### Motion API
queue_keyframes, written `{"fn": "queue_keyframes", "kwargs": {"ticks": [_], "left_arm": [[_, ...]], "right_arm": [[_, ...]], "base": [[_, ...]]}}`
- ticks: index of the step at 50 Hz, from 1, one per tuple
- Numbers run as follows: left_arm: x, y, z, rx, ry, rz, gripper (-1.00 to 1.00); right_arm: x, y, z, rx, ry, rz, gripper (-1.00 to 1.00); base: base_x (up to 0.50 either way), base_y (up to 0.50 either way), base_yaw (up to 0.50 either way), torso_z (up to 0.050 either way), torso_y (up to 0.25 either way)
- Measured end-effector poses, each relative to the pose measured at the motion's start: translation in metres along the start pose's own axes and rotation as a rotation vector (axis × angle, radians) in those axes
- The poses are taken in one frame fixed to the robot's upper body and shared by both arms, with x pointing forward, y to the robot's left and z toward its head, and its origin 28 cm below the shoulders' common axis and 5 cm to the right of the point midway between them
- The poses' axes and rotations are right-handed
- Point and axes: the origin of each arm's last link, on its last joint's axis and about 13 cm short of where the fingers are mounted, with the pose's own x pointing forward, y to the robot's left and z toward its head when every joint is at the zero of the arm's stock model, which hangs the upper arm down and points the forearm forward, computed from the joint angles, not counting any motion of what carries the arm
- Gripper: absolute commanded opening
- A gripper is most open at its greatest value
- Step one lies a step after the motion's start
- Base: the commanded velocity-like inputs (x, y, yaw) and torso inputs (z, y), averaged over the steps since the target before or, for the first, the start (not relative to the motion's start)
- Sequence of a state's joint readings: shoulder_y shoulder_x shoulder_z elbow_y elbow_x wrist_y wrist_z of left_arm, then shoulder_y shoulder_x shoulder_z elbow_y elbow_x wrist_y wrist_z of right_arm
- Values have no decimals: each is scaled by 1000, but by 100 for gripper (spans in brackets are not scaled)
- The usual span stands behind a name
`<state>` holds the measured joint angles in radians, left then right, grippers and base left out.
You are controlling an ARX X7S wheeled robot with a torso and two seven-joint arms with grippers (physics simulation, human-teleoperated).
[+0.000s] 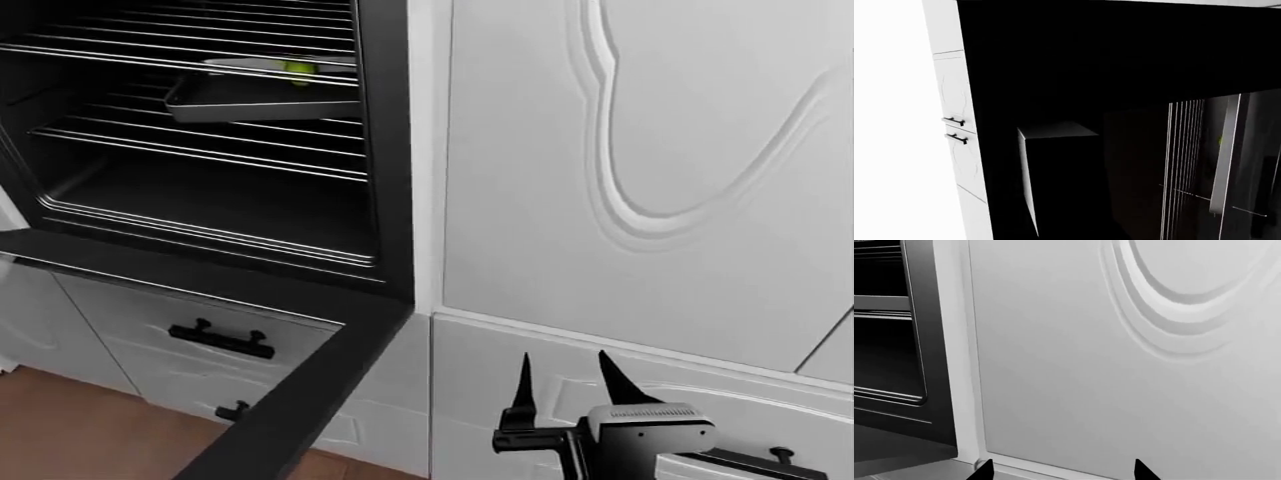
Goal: Open the oven door
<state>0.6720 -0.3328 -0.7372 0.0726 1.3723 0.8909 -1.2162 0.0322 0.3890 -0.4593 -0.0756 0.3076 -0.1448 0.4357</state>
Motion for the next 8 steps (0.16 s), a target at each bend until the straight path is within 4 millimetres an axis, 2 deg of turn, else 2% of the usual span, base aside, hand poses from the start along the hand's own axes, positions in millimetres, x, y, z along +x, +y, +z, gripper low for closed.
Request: {"fn": "queue_keyframes", "kwargs": {"ticks": [8], "left_arm": [[-5,-7,1,-17,10,24,-100]], "right_arm": [[0,0,0,0,-1,-2,100]], "base": [[0,0,0,0,1]]}}
